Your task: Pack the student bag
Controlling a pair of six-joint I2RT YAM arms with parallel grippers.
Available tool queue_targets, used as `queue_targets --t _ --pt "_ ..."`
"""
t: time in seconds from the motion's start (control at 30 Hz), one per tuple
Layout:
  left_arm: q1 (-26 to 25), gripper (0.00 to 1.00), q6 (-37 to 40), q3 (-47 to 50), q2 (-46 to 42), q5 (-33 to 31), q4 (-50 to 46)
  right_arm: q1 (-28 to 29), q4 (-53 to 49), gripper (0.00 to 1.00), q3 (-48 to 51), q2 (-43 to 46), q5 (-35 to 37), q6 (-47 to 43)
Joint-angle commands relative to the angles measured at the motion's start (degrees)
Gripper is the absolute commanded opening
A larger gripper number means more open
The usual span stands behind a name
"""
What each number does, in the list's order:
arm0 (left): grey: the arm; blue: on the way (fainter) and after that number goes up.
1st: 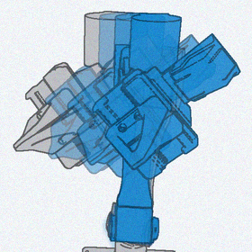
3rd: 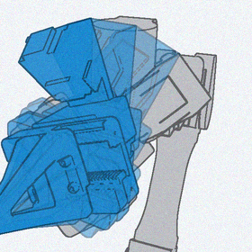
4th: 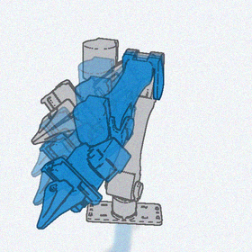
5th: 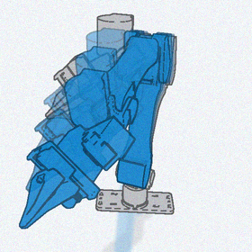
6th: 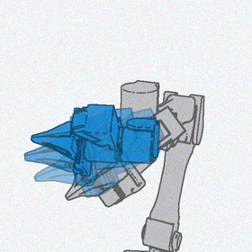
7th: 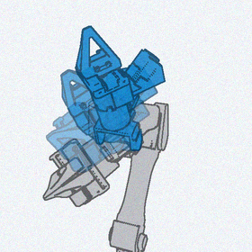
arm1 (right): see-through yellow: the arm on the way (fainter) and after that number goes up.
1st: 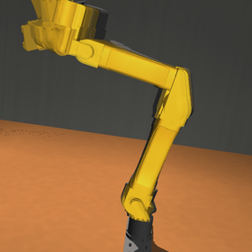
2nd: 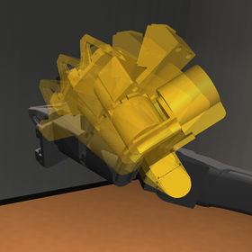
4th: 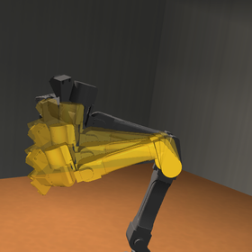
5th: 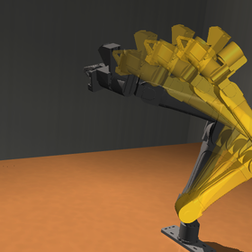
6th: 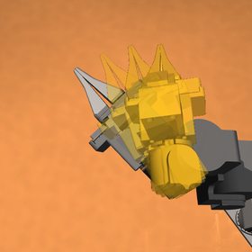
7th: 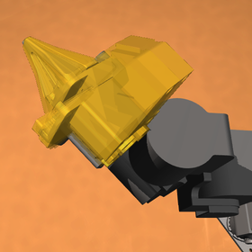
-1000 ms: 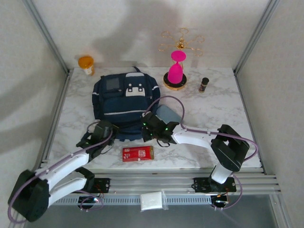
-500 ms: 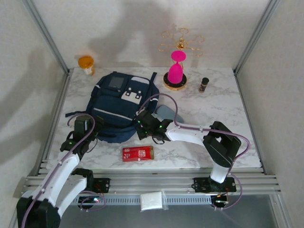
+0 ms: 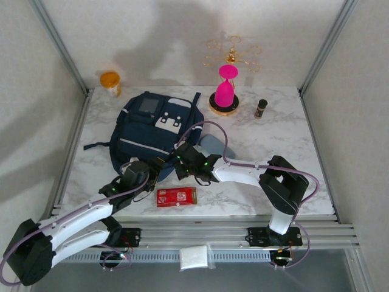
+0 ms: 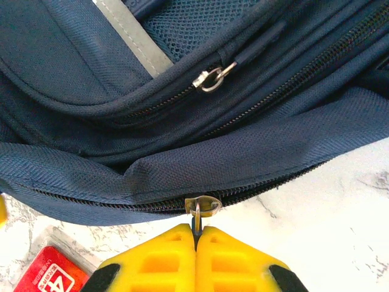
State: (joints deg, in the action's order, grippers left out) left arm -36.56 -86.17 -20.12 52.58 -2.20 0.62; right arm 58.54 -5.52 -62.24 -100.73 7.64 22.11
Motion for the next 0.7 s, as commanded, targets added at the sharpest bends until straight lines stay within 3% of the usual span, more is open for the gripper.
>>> queue_targets --t 0.0,0.2,0.4,0.47,0.67 --pt "0.77 0.7 -6.16 -0.26 3.58 -6.38 6.58 0.63 2.38 0.0 1.24 0.96 1.44 -2.16" --pt "3.89 0.4 -7.58 0.05 10.47 -9.53 3.24 -0.54 2.89 0.0 1.2 0.47 3.81 -6.1" --pt "9.22 0.07 -0.81 1.76 4.55 -10.68 -5.13 -5.97 4.29 0.0 3.24 1.63 6.78 -10.73" --pt "13.55 0.0 3.24 2.36 1.86 -7.84 -7.01 -8.39 5.17 0.0 3.41 1.37 7.15 -12.71" --pt "22.61 0.0 12.2 2.21 -4.24 -5.53 -13.67 -12.99 6.13 0.0 -1.35 -3.51 10.39 -13.71"
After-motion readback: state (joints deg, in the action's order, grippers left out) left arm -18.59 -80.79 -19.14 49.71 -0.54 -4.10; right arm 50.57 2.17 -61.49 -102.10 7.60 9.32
